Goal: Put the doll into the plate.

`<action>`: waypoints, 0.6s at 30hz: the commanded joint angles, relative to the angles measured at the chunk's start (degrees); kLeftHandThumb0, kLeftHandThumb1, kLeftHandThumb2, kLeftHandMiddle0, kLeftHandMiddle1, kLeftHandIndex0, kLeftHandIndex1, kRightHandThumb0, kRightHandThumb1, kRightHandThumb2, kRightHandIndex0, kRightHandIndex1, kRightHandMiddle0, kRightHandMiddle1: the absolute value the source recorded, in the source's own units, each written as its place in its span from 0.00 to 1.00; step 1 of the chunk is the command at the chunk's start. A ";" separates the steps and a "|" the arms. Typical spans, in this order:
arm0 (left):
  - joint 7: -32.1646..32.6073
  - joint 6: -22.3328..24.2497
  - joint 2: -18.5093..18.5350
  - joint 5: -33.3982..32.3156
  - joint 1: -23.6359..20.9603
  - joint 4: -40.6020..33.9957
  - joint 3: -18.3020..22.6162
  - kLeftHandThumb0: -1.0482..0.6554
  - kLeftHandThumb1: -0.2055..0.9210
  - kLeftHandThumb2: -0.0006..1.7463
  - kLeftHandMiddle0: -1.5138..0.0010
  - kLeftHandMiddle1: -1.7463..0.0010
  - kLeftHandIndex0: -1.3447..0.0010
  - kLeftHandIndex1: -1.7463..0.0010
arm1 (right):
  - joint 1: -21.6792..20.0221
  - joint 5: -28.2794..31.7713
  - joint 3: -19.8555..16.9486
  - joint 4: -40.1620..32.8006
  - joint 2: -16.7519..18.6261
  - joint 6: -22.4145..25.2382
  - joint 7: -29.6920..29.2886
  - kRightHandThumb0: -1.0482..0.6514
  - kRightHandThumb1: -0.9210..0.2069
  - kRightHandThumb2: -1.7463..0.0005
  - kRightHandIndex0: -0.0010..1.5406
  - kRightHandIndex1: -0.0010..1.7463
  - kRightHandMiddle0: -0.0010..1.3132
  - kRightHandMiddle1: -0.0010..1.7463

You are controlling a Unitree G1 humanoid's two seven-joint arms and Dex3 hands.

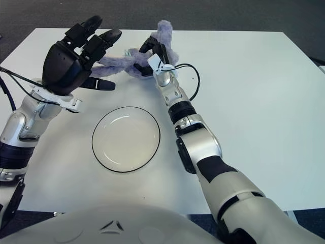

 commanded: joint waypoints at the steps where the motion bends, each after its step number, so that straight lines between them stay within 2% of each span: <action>1: 0.37 0.34 0.78 2.26 -3.24 2.06 -0.84 0.08 1.00 0.22 0.71 1.00 0.73 0.85 | 0.25 -1.16 0.60 1.92 -0.26 0.36 -0.86 0.87 0.43 0.34 0.33 1.00 0.48 1.00; 12: -0.56 0.03 0.92 2.90 -8.70 9.31 -3.17 0.10 1.00 0.20 0.71 0.99 0.73 0.86 | 0.71 -3.67 2.92 3.23 -0.49 -1.81 -3.45 0.87 0.41 0.35 0.32 1.00 0.47 1.00; 18: -4.27 1.01 0.07 0.60 -10.65 10.62 -3.90 0.08 1.00 0.23 0.70 0.99 0.72 0.87 | 0.79 -8.33 6.70 3.64 -1.68 -3.50 -5.98 0.86 0.40 0.37 0.31 1.00 0.45 1.00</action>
